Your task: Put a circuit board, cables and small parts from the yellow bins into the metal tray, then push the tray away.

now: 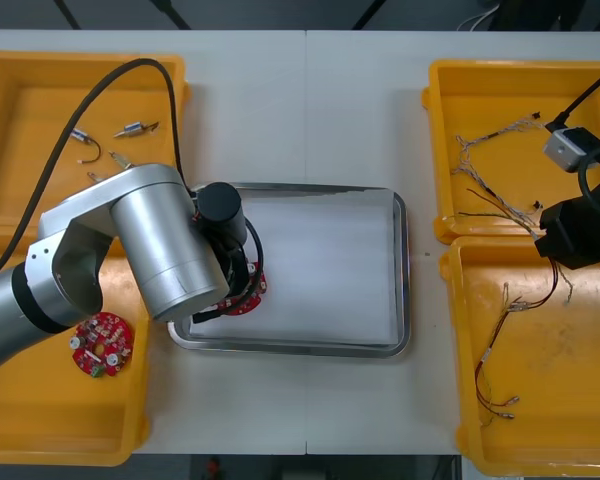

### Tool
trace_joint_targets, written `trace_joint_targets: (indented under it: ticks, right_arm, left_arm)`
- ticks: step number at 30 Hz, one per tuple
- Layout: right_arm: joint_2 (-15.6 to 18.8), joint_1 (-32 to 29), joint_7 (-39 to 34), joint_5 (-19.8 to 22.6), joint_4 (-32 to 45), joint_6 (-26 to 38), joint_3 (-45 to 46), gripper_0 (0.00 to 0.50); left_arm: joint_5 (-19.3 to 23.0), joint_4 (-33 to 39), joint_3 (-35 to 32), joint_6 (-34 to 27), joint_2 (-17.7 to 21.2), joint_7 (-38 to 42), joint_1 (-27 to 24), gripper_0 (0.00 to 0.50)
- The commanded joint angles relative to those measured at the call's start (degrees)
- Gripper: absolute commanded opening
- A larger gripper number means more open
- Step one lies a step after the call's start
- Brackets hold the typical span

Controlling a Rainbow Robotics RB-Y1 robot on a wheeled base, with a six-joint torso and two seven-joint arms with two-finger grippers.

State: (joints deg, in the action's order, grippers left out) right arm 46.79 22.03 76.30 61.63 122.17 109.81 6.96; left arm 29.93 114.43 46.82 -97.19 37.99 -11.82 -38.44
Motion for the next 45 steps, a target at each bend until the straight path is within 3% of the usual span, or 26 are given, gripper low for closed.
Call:
trace_joint_targets:
  ticks: [1, 12, 14, 18, 21, 30, 35, 45]
  right_arm:
    - [0.6, 0.6, -1.3, -0.3, 1.7, 0.2, -0.3, 0.000]
    - [0.6, 0.6, -1.3, -0.3, 1.7, 0.2, -0.3, 0.000]
    - [0.6, 0.6, -1.3, -0.3, 1.7, 0.2, -0.3, 0.000]
    - [0.6, 0.6, -1.3, -0.3, 1.7, 0.2, -0.3, 0.000]
    - [0.6, 0.6, -1.3, -0.3, 1.7, 0.2, -0.3, 0.000]
    - [0.6, 0.6, -1.3, -0.3, 1.7, 0.2, -0.3, 0.000]
    - [0.8, -0.7, -1.2, -0.3, 1.1, 0.2, -0.7, 0.000]
    - [4.1, -0.5, 0.7, 0.9, 5.6, 0.2, -1.2, 0.000]
  left_arm:
    - [-0.3, 0.4, 3.2, 0.2, -0.3, 3.6, 0.5, 0.000]
    - [-1.2, 0.4, 4.9, -0.5, -0.1, 3.7, 0.6, 0.005]
    - [-1.8, 0.4, 4.9, -0.5, -0.1, 3.6, 0.6, 0.034]
    - [-2.6, 0.4, 4.9, -0.8, 0.2, 2.9, 0.6, 0.183]
    - [-3.6, 0.5, 4.9, -0.8, 0.4, 2.3, 0.5, 0.264]
    - [-3.2, 2.6, 3.7, -1.2, 1.6, 1.0, 0.5, 0.319]
    - [3.1, 7.1, -1.2, -2.7, 4.1, 0.1, 0.1, 0.340]
    - [19.6, 17.0, -15.0, -9.4, 11.1, -1.0, -1.6, 0.470]
